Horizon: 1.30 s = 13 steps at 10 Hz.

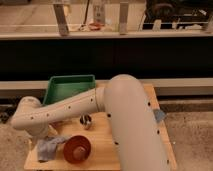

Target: Place towel in metal cup

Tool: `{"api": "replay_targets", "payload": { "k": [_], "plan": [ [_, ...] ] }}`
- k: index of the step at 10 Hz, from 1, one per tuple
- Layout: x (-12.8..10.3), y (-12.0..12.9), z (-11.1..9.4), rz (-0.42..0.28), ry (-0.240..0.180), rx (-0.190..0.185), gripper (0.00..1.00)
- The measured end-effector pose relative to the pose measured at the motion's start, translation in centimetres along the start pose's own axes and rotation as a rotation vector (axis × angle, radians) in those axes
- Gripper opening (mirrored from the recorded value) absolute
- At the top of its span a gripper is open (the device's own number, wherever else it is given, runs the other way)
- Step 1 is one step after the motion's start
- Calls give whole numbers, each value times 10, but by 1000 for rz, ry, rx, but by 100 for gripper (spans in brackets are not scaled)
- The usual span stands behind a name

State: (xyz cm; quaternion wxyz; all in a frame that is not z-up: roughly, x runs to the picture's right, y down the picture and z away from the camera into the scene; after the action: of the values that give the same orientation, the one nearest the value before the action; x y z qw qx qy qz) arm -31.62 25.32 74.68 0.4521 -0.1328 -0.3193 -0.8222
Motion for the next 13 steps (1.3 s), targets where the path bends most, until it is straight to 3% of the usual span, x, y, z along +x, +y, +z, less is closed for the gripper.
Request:
{"api": "replay_targets", "payload": {
  "k": [5, 9, 10, 13],
  "plan": [
    [2, 5, 34, -120, -18, 18, 80],
    [0, 8, 46, -149, -30, 32, 80],
    [0, 11, 48, -148, -34, 32, 76],
    [-1, 16, 57, -135, -59, 30, 46]
  ]
}}
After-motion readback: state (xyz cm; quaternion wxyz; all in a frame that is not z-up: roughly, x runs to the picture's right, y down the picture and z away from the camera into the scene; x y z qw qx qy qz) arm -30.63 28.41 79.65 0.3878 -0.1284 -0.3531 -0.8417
